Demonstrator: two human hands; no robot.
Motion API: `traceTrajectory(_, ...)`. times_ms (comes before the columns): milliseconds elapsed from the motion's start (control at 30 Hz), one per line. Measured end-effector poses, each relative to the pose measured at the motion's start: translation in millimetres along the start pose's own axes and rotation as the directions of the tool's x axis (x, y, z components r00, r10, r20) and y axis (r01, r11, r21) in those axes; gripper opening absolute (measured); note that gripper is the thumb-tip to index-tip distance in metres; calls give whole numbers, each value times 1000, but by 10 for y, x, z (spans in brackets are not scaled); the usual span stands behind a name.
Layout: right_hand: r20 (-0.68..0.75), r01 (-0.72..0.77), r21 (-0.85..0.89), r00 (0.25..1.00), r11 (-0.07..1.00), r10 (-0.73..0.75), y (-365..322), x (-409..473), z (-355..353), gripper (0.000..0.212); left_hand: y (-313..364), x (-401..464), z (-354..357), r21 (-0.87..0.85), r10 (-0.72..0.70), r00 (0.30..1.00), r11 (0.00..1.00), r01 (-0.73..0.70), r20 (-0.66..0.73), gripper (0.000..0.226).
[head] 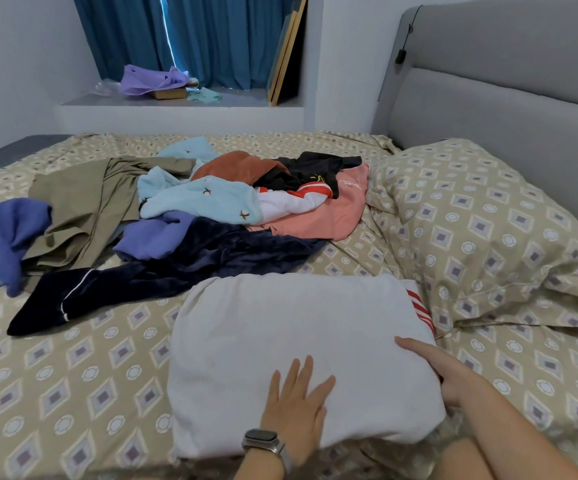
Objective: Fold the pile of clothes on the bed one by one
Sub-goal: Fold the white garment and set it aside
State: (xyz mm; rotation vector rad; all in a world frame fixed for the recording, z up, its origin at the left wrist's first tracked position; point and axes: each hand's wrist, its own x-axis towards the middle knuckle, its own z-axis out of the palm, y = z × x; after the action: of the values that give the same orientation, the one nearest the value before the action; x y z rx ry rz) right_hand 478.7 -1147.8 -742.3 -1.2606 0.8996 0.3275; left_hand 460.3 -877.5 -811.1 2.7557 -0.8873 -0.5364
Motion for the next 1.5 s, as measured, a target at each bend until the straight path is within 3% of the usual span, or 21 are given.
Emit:
traceTrajectory(67, -6, 56, -28, 998, 998, -56, -26, -12, 153, 65, -73, 3, -94, -102, -14, 971, 995, -11, -239, 51)
traceTrajectory(100, -29, 116, -29, 993, 993, -117, -57, -32, 214, 63, -77, 16, -80, -211, -18, 966, 977, -39, -259, 48)
traceTrajectory(167, -103, 270, -12, 957, 963, -270, -143, -128, 386, 49, -91, 20, -203, -527, -85, 972, 849, -43, -217, 41)
traceTrajectory(233, -117, 391, -95, 909, 916, -400, -242, -287, 625, 43, -140, -83, -389, -796, -235, 939, 602, -62, -251, 28)
traceTrajectory(333, 6, 512, -392, 832, 764, -555, -416, -643, 1143, 26, -278, -280, -633, -979, -384, 912, 190, -76, -146, 26)
traceTrajectory(400, 122, 576, -568, 765, 588, -632, -510, -809, 1520, 17, -396, -418, -756, -995, -419, 906, -51, -90, -61, 44)
traceTrajectory(467, 241, 606, -696, 703, 386, -669, -557, -908, 1887, 11, -511, -555, -841, -971, -467, 883, -188, -145, -42, 65)
traceTrajectory(600, 416, 600, -784, 698, 159, -583, -441, -948, 2582, 46, -720, -785, -885, -909, -496, 866, -386, -154, 64, 66)
traceTrajectory(667, 497, 625, -774, 697, 99, -517, -321, -932, 2892, 60, -834, -852, -885, -867, -487, 869, -465, -177, 84, 63)
traceTrajectory(767, 586, 656, -743, 735, 136, -341, -76, -842, 3185, 56, -957, -936, -908, -802, -475, 880, -535, -268, 23, 59)
traceTrajectory(867, 646, 667, -738, 742, 99, -181, 235, -691, 3236, 48, -1102, -983, -834, -839, -516, 852, -500, -214, 90, 59)
traceTrajectory(967, 711, 726, -684, 684, 65, -163, 417, -528, 3115, 39, -1226, -988, -749, -950, -645, 746, -306, -54, 165, 57)
traceTrajectory(1000, 738, 757, -649, 651, 76, -179, 408, -494, 3052, 37, -1254, -981, -730, -976, -714, 685, -216, -19, 144, 68)
traceTrajectory(1067, 763, 814, -545, 580, 198, -286, 306, -440, 2915, 27, -1286, -970, -746, -998, -832, 554, 30, 59, 7, 88)
traceTrajectory(1133, 700, 873, -421, 486, 247, -523, 124, -348, 2745, 32, -1293, -956, -755, -965, -850, 502, 241, 106, -157, 79)
traceTrajectory(1200, 568, 886, -428, 415, 176, -710, -61, -249, 2558, 41, -1289, -939, -748, -919, -835, 509, 346, 188, -210, 65)
traceTrajectory(1233, 526, 874, -469, 393, 129, -755, -122, -228, 2457, 36, -1302, -921, -729, -903, -831, 518, 363, 232, -201, 66)
traceTrajectory(1300, 577, 832, -551, 438, 67, -689, -133, -251, 2288, 22, -1321, -879, -706, -897, -825, 545, 345, 278, -148, 76)
traceTrajectory(1400, 728, 674, -670, 514, -313, -453, 219, -266, 2141, 70, -1328, -806, -694, -898, -798, 597, 323, 297, -90, 82)
traceTrajectory(1500, 733, 597, -668, 425, -444, -531, 546, -257, 2093, 78, -1288, -742, -704, -878, -789, 603, 368, 306, -121, 67)
